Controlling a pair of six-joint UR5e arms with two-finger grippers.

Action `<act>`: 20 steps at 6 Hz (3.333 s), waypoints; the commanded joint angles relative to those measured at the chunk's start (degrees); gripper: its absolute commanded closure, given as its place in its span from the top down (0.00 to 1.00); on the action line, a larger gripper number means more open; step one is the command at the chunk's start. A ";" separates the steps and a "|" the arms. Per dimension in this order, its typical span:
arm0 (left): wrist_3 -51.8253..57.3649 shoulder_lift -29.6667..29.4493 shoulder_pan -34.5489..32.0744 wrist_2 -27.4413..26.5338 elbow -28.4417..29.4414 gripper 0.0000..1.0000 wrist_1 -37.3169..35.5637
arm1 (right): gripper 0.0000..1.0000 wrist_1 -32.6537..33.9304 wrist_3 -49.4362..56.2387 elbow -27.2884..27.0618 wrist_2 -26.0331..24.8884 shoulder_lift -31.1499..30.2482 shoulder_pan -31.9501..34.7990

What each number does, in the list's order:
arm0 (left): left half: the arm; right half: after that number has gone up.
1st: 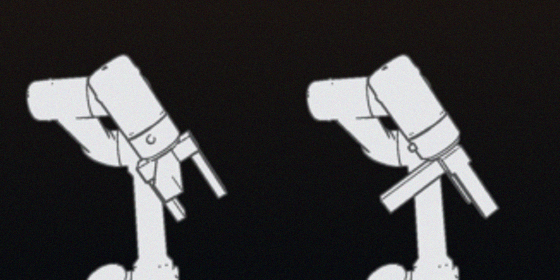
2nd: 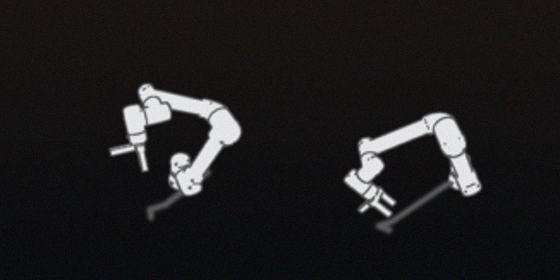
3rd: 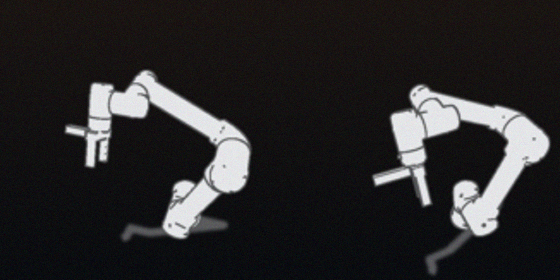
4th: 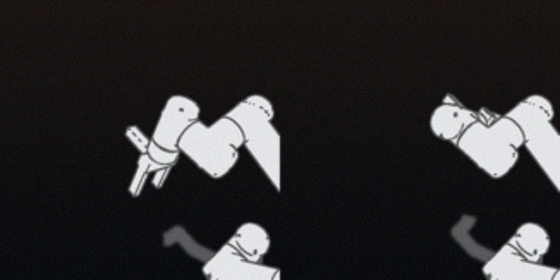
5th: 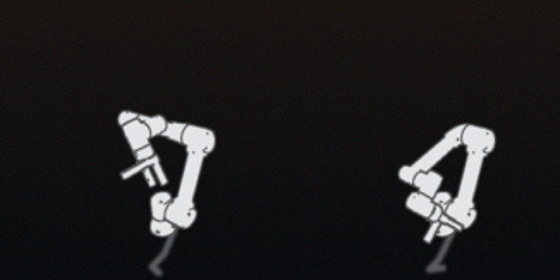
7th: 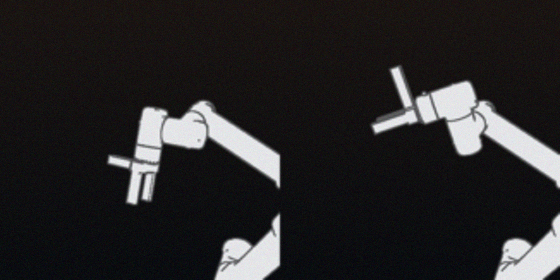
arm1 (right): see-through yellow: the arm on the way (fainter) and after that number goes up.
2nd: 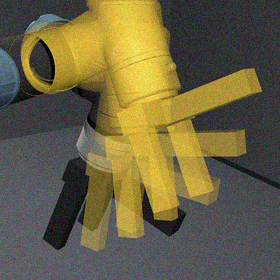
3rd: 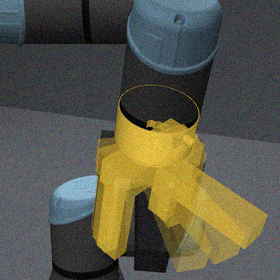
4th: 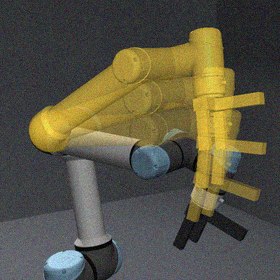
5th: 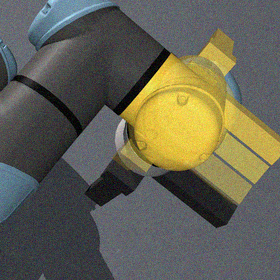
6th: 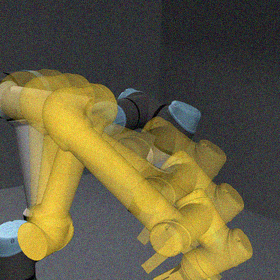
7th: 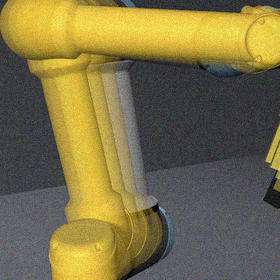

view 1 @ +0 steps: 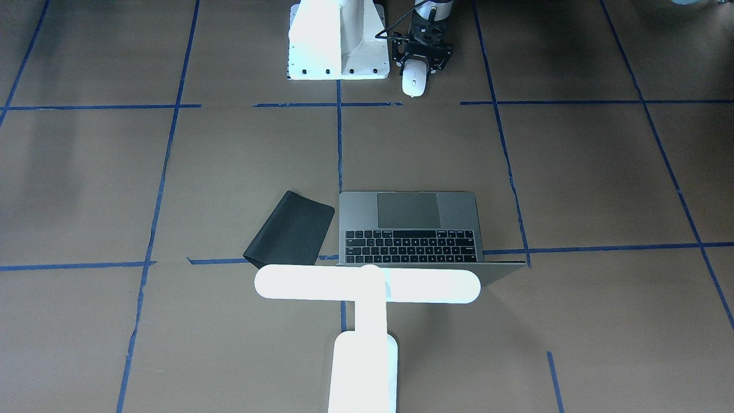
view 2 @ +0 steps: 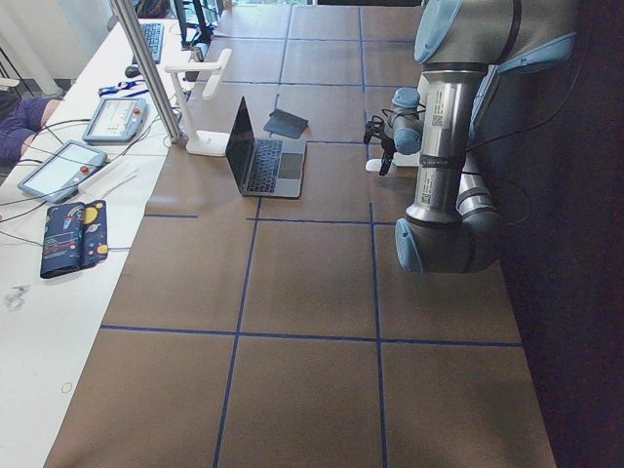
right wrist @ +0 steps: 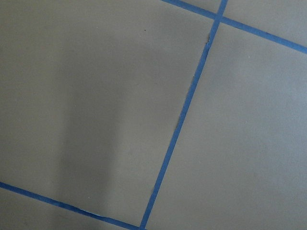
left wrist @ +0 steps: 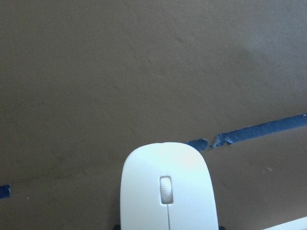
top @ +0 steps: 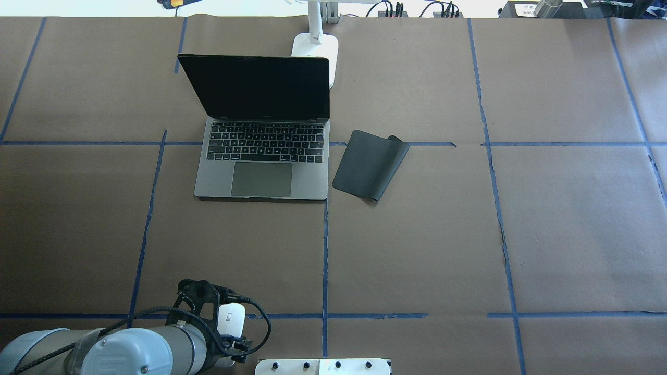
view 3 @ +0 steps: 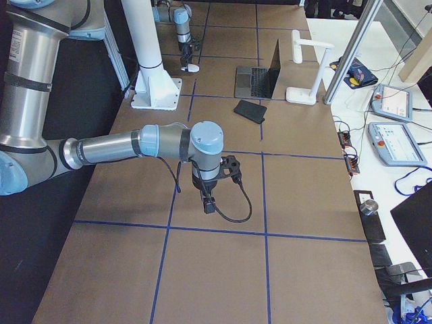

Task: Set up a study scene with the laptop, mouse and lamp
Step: 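Carry the white mouse with the left gripper onto the mouse pad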

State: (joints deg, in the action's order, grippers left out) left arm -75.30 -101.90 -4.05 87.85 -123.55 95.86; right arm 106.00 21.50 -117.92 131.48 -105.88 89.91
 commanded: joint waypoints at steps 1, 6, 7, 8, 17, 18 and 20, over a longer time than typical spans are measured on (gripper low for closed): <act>3.21 -7.91 -4.97 2.74 0.06 0.09 -8.16 | 1.00 0.00 0.12 -0.03 0.00 -0.02 0.00; 5.08 -36.47 -16.85 9.71 26.53 0.10 -5.98 | 1.00 0.00 0.12 -0.03 0.09 -0.02 0.00; 4.73 -40.10 -18.26 9.80 34.44 0.10 -0.03 | 1.00 -0.09 0.03 -0.03 0.09 -0.02 0.00; 4.73 -48.14 -19.75 9.89 46.53 0.10 0.90 | 1.00 0.00 0.03 -0.03 0.09 -0.02 0.00; 5.78 -61.58 -24.51 15.07 79.26 1.00 18.14 | 1.00 -0.18 0.21 2.26 0.53 0.24 0.00; 6.22 -61.23 -25.73 20.64 77.52 1.00 17.61 | 1.00 -0.09 0.12 2.34 0.53 0.33 0.00; 7.09 -53.47 -27.24 25.62 66.24 1.00 16.65 | 1.00 -0.18 0.12 2.69 0.44 0.42 0.00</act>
State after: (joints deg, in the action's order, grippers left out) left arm -68.80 -159.86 -30.81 111.86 -50.93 112.99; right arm 105.84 21.63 -115.39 131.95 -105.50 89.91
